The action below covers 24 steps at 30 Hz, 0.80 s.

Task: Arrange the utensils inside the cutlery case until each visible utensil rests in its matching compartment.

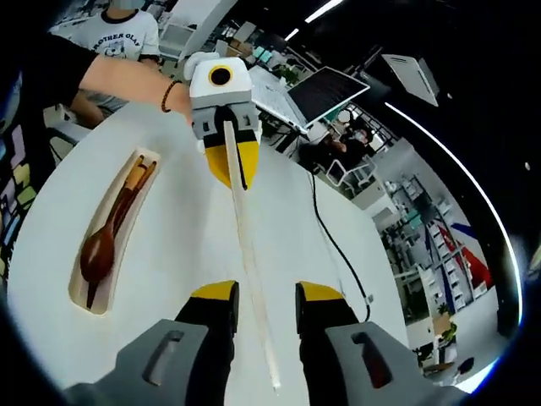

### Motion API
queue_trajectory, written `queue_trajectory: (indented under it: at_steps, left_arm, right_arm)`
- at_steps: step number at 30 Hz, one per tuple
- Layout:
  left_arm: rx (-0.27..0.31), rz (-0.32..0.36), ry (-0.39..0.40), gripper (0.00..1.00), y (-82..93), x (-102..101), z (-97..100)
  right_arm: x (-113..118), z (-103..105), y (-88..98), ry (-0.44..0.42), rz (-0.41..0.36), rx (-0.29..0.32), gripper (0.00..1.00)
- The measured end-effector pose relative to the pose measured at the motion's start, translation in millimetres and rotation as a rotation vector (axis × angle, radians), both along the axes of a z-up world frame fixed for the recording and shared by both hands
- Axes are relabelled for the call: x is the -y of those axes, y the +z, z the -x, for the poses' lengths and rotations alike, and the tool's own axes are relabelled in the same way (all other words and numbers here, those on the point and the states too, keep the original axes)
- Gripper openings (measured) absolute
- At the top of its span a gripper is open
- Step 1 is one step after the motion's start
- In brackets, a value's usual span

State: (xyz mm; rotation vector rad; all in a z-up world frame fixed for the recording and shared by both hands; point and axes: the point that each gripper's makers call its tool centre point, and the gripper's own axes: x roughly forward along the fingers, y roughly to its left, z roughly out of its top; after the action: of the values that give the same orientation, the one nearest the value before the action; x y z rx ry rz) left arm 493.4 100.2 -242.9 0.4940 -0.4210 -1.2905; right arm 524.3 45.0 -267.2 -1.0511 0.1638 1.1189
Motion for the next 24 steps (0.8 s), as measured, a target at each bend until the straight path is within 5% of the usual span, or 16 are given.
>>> queue_trajectory:
  at_steps: [8, 13, 16, 18, 24]
  left_arm:
    - [0.045, -0.003, -0.011, 0.02, 4.7, 1.3, 6.2]
    - [0.075, -0.006, -0.029, 0.02, 6.4, 3.7, 10.0]
    - [0.081, -0.003, -0.034, 0.02, 6.7, 4.5, 11.2]
    - [0.090, 0.000, -0.032, 0.02, 9.1, 4.6, 10.5]
    - [0.069, -0.011, -0.022, 0.04, 7.9, 4.8, 7.1]
  right_arm:
    - [0.9, 0.8, -4.6, 0.009, 0.016, 0.046, 0.23]
    - [2.4, -6.1, -4.6, -0.033, 0.044, 0.163, 0.16]
    - [2.7, -6.2, -4.5, -0.058, 0.033, 0.161, 0.05]
    - [2.1, -10.1, -1.4, -0.033, 0.072, 0.240, 0.03]
    - [4.9, -13.7, -6.0, -0.051, 0.083, 0.235, 0.02]
